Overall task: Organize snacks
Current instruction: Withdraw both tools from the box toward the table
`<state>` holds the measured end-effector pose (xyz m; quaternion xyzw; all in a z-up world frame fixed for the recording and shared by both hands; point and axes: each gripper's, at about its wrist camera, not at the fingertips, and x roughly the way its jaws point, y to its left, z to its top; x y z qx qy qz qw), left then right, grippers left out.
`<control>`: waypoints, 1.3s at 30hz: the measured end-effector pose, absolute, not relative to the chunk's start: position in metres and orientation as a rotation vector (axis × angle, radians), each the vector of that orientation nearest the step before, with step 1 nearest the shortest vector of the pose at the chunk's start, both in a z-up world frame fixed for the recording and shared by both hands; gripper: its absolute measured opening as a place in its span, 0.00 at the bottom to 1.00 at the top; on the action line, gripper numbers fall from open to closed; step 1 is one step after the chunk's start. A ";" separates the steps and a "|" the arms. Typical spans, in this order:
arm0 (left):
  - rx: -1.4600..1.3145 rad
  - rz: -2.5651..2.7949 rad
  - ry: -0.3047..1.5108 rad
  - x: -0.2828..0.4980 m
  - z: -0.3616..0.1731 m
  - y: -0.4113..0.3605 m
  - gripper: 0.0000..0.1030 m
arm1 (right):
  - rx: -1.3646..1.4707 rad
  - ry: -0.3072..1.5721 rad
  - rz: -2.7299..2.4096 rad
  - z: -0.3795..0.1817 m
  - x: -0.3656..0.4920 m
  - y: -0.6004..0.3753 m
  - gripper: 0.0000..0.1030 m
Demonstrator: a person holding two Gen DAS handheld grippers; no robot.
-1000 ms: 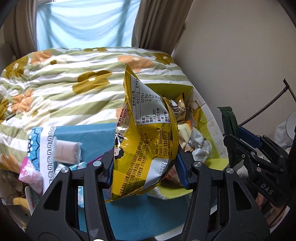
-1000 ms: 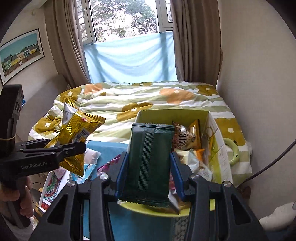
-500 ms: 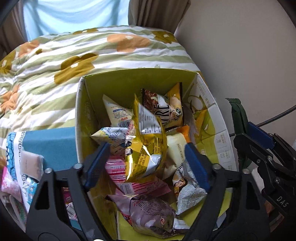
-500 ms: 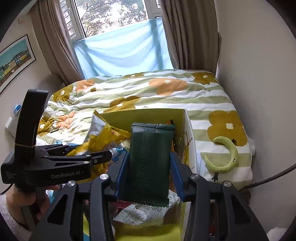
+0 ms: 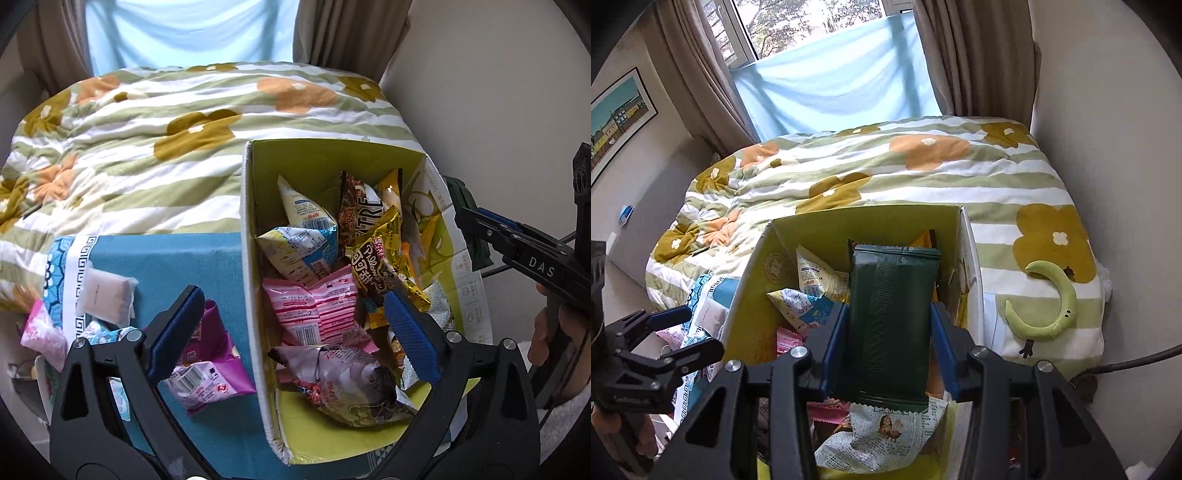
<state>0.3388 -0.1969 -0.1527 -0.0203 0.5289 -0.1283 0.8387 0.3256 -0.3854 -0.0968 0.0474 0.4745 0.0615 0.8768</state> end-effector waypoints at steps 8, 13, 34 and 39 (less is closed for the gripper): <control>-0.041 -0.230 1.133 0.336 -0.163 -0.185 0.94 | 0.127 1.028 0.121 -0.117 0.344 -0.391 0.58; -0.049 -0.228 1.137 0.327 -0.164 -0.183 0.94 | 0.140 0.997 0.144 -0.115 0.331 -0.393 1.00; -0.076 -0.186 1.020 0.277 -0.108 -0.111 0.94 | 0.024 0.823 0.187 -0.044 0.285 -0.334 1.00; -0.071 -0.180 0.990 0.260 -0.092 -0.056 0.94 | 0.019 0.780 0.188 -0.026 0.264 -0.293 1.00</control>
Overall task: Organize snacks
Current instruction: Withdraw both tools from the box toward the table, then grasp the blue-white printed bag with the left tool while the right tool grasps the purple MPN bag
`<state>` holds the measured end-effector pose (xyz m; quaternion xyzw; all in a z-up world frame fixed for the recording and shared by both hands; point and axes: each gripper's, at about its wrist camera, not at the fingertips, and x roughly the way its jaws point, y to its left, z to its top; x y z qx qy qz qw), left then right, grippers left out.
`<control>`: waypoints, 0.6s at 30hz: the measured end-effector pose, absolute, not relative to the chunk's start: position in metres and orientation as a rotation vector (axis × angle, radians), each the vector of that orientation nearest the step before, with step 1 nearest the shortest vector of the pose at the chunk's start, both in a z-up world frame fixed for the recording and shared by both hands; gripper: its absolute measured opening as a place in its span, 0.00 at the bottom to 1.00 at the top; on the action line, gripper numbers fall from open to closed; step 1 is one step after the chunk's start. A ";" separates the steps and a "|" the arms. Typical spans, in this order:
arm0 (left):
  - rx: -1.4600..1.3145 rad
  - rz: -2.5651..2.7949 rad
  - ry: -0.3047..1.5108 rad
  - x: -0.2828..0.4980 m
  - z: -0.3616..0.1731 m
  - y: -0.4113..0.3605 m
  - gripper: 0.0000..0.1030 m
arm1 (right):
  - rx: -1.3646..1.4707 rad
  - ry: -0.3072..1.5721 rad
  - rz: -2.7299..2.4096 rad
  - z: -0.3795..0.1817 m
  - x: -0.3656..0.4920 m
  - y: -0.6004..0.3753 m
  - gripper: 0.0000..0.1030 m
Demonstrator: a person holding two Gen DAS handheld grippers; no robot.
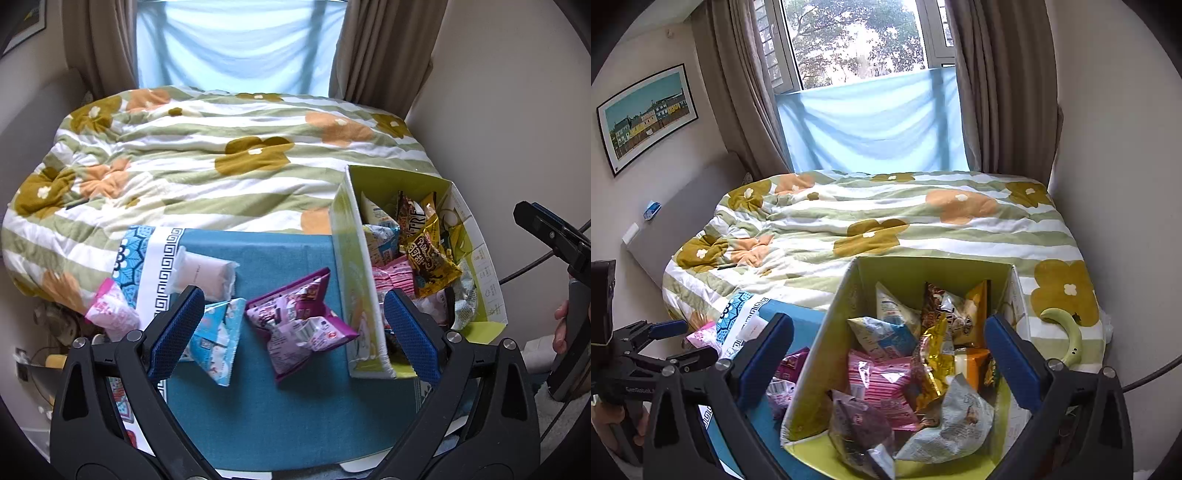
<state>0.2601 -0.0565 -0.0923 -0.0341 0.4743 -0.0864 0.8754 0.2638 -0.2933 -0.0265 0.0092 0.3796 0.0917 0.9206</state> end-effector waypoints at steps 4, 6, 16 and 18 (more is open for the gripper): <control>-0.062 -0.175 0.990 0.250 -0.088 -0.009 0.94 | 0.027 0.787 0.185 -0.024 0.248 -0.253 1.00; -0.067 -0.184 0.993 0.246 -0.089 0.014 0.94 | 0.031 0.786 0.178 -0.025 0.241 -0.231 1.00; -0.032 -0.279 1.073 0.247 -0.127 0.091 0.94 | 0.087 0.814 0.054 -0.063 0.208 -0.143 1.00; -0.024 -0.305 1.101 0.249 -0.142 0.096 0.94 | 0.116 0.830 0.034 -0.076 0.202 -0.131 1.00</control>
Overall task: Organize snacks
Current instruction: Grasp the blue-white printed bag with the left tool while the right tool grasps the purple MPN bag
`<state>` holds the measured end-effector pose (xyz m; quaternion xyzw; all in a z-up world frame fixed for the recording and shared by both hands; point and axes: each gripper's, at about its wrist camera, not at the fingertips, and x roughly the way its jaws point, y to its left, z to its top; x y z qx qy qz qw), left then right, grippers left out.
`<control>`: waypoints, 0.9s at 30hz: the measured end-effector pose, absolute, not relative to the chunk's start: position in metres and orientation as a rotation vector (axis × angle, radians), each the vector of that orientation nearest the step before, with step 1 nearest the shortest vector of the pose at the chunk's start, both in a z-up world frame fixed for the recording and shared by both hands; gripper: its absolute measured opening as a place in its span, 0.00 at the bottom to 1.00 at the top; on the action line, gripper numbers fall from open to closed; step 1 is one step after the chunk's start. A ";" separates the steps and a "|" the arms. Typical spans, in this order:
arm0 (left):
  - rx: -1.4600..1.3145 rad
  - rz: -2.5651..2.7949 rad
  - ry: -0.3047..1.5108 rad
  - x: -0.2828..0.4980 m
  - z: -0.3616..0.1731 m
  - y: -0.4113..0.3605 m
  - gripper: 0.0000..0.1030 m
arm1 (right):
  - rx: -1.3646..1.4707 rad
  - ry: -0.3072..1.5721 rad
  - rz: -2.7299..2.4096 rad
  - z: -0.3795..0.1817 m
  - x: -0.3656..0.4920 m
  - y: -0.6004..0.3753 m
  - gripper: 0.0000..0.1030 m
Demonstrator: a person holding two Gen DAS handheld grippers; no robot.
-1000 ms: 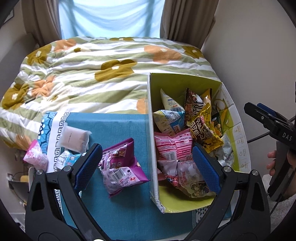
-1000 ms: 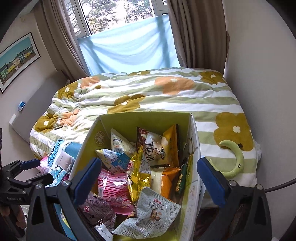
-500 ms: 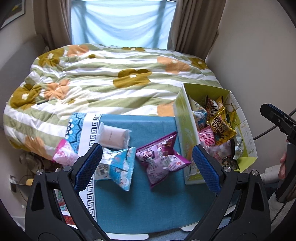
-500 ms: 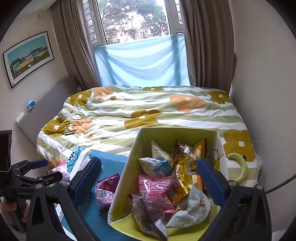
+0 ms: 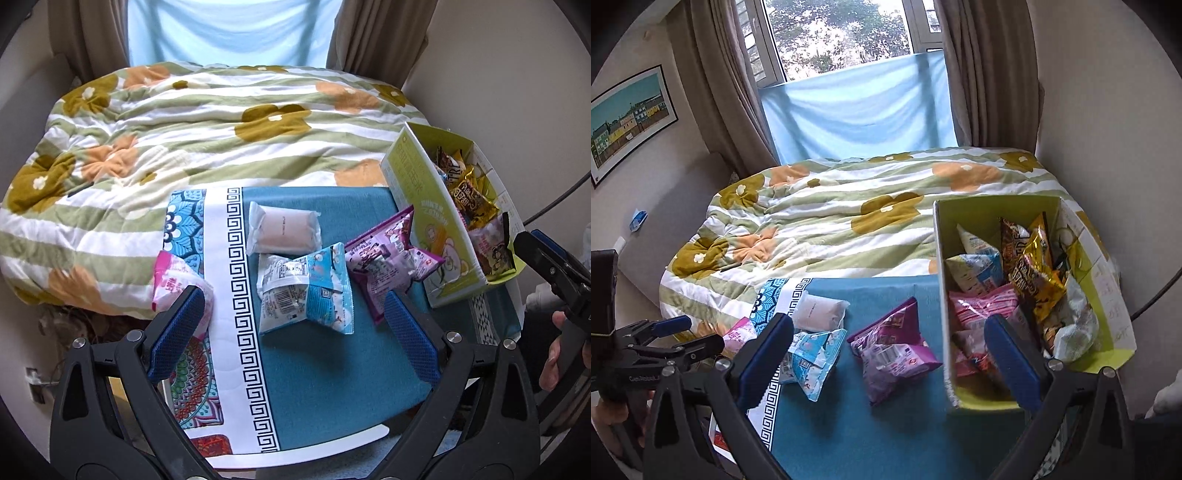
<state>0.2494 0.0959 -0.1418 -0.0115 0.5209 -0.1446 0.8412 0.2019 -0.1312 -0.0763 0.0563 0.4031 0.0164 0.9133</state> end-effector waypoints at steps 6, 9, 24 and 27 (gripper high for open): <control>-0.021 -0.382 1.188 0.263 -0.186 0.093 0.94 | 0.201 0.902 -0.054 -0.123 0.187 -0.108 1.00; -0.027 -0.414 1.216 0.273 -0.207 0.085 0.94 | 0.231 0.933 -0.109 -0.150 0.185 -0.102 1.00; -0.008 -0.475 1.308 0.311 -0.293 0.053 0.94 | 0.400 0.886 -0.249 -0.218 0.205 -0.095 0.99; -0.049 -0.494 1.314 0.315 -0.301 0.056 0.94 | 0.441 0.889 -0.269 -0.227 0.210 -0.098 0.99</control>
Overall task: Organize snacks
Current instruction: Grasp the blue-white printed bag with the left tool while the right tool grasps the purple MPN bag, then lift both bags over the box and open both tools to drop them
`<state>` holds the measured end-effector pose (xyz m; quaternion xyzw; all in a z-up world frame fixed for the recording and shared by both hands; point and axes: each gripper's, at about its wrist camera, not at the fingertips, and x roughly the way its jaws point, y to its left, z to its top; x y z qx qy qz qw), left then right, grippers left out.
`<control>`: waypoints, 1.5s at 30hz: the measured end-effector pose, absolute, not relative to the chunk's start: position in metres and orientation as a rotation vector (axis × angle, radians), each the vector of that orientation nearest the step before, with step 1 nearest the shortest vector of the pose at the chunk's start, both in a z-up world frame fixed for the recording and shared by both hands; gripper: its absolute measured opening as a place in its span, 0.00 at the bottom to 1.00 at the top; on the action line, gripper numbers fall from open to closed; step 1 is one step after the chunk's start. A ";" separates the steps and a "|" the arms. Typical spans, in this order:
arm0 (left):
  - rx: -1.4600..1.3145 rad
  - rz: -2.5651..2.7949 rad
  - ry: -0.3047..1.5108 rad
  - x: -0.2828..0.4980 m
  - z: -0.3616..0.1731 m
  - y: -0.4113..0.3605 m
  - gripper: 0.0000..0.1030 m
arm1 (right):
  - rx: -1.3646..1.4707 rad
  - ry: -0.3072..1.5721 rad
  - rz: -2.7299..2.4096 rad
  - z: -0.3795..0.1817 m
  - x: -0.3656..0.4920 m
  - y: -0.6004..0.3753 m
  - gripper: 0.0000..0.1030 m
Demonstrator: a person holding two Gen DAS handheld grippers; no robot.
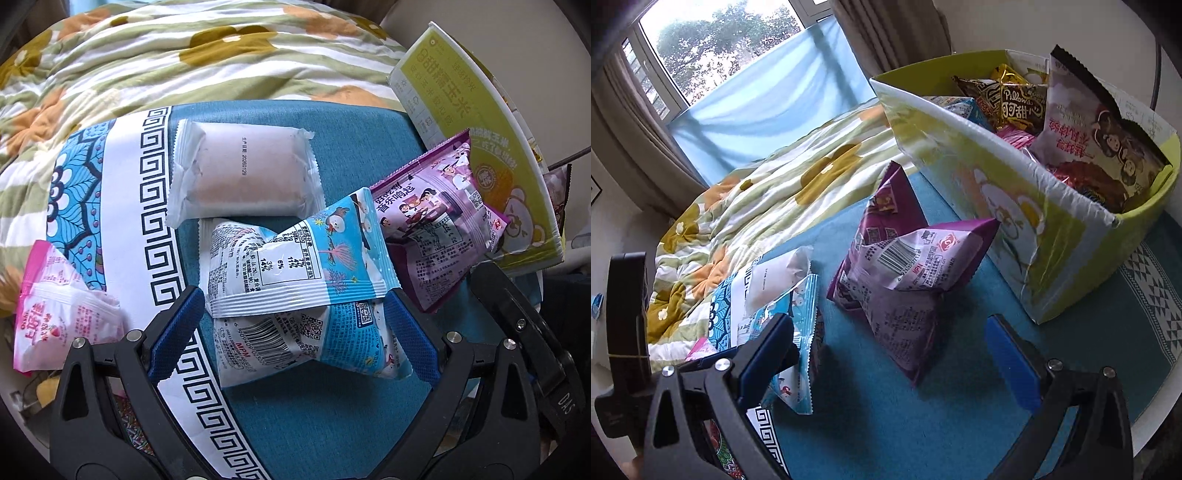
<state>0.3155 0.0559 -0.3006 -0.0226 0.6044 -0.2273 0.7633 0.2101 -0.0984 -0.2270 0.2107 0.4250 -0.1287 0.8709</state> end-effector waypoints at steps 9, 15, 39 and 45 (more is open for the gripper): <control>-0.061 -0.531 1.295 0.318 -0.307 0.058 0.95 | 0.489 0.841 -0.295 -0.232 0.219 -0.103 0.99; -0.048 -0.545 1.298 0.321 -0.314 0.056 0.93 | 0.485 0.843 -0.313 -0.241 0.228 -0.107 0.99; -0.078 -0.553 1.286 0.312 -0.296 0.063 0.70 | 0.489 0.851 -0.244 -0.255 0.243 -0.124 0.67; -0.086 -0.529 1.257 0.302 -0.278 0.067 0.70 | 0.451 0.855 -0.222 -0.243 0.238 -0.124 0.65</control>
